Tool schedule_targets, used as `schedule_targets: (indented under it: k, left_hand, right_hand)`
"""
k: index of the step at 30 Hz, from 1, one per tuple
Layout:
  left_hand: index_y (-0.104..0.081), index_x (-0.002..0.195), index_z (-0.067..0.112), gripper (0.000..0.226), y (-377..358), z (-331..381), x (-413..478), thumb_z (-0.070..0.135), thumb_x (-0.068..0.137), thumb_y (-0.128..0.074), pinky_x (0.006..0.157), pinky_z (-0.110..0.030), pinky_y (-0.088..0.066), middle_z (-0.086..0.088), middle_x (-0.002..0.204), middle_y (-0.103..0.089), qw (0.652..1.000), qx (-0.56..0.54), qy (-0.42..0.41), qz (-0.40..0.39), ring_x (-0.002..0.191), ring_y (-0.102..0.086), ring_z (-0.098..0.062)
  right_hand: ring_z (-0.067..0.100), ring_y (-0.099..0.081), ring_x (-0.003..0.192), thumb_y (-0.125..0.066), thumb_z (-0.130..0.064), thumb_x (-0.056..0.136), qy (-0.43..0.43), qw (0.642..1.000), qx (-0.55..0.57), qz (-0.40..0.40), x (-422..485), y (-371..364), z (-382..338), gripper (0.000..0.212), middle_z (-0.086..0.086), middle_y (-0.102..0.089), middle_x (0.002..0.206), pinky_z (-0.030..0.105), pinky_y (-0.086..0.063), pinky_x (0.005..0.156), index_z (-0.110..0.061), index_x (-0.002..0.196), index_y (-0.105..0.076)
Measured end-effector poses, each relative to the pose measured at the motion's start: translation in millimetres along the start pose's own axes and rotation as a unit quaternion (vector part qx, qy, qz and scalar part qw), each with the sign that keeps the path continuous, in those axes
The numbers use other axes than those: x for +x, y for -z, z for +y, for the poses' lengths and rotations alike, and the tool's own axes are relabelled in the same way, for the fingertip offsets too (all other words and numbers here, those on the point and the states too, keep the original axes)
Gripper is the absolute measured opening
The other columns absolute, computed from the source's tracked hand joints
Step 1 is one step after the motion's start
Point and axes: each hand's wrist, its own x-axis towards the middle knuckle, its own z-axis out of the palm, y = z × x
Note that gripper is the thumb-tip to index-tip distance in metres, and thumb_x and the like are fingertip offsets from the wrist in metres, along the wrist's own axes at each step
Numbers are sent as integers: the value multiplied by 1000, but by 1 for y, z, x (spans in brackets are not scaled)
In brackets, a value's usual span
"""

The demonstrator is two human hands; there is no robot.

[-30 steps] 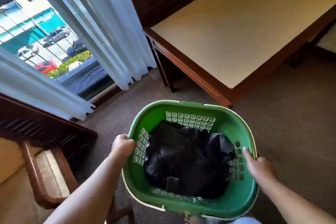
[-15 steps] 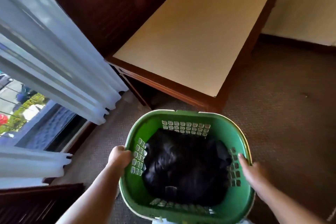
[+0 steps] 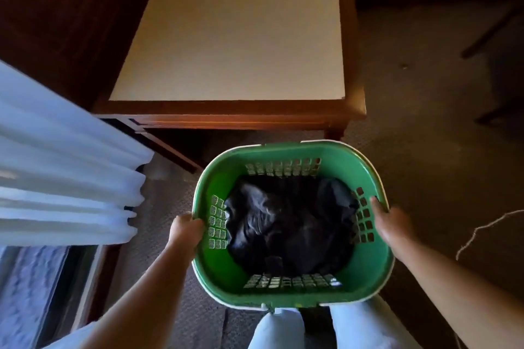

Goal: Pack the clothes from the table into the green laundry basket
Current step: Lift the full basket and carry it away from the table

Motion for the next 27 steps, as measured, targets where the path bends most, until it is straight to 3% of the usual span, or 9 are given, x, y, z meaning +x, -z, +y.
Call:
schedule_targets:
  k: [4, 9, 13, 17, 19, 21, 23, 25, 27]
  left_hand:
    - [-68, 78, 1, 21, 6, 3, 40, 8, 60, -60, 61, -42, -53, -18, 68, -65, 999, 25, -24, -5, 63, -62, -29]
    - [-68, 80, 3, 22, -4, 8, 93, 14, 61, -63, 61, -52, -58, -18, 69, -66, 996, 57, -59, -22, 63, -63, -30]
    - [-68, 88, 8, 20, -15, 7, 120, 15, 70, -64, 73, -57, -60, -17, 81, -71, 990, 115, -71, -30, 73, -68, -33]
    - [-63, 113, 12, 23, -27, 2, 125, 15, 91, -57, 89, -51, -59, -15, 101, -72, 976, 191, -90, -56, 95, -69, -37]
    - [-55, 122, 9, 30, -34, 5, 118, 11, 92, -53, 89, -45, -54, -19, 111, -69, 970, 217, -94, -52, 101, -66, -40]
    - [-39, 142, 4, 55, -40, 6, 109, 5, 89, -53, 95, -46, -47, -25, 137, -55, 956, 263, -113, -61, 123, -55, -45]
    - [-7, 162, 5, 87, -45, 3, 95, 14, 92, -58, 121, -54, -28, -23, 167, -17, 930, 316, -174, -76, 153, -21, -44]
    - [7, 165, 14, 95, -51, -2, 77, 36, 99, -57, 127, -52, -2, -14, 173, 8, 884, 386, -252, -84, 159, 8, -36]
    - [6, 165, 20, 98, -62, -11, 58, 60, 97, -52, 128, -51, 5, -6, 174, 6, 825, 441, -322, -148, 159, 12, -29]
  right_hand:
    - [43, -66, 88, -44, -62, 97, 5, 998, 56, 36, 8, -44, -2, 67, 29, -66, 99, 46, -51, 70, 3, 103, -59]
    - [38, -67, 80, -43, -61, 99, 2, 996, 69, 55, 32, -82, -6, 58, 19, -66, 89, 42, -53, 68, -5, 99, -60]
    - [40, -67, 80, -43, -57, 100, 24, 996, 65, 62, 55, -105, -5, 55, 21, -67, 88, 47, -56, 71, -6, 99, -61]
    - [44, -64, 102, -43, -35, 106, 49, 998, 36, 28, 70, -109, -8, 37, 23, -63, 115, 48, -52, 86, -5, 126, -51]
    - [44, -59, 117, -44, -33, 105, 49, 998, 34, -12, 77, -106, -6, 44, 22, -56, 136, 53, -49, 98, -11, 143, -40]
    - [45, -47, 134, -46, -33, 104, 59, 998, -7, -26, 73, -109, -3, 64, 23, -38, 155, 54, -40, 111, -13, 158, -19]
    - [48, -32, 142, -48, -37, 101, 117, 986, -115, 36, 57, -119, -3, 77, 28, -25, 159, 52, -28, 118, 0, 158, -12]
    - [51, -19, 146, -48, -51, 95, 201, 948, -229, 94, 29, -129, -8, 86, 31, -20, 160, 56, -18, 119, 1, 156, -20]
    - [45, -6, 152, -46, -68, 89, 278, 918, -279, 38, 4, -144, -6, 97, 21, -13, 166, 58, -11, 120, -5, 158, -20]
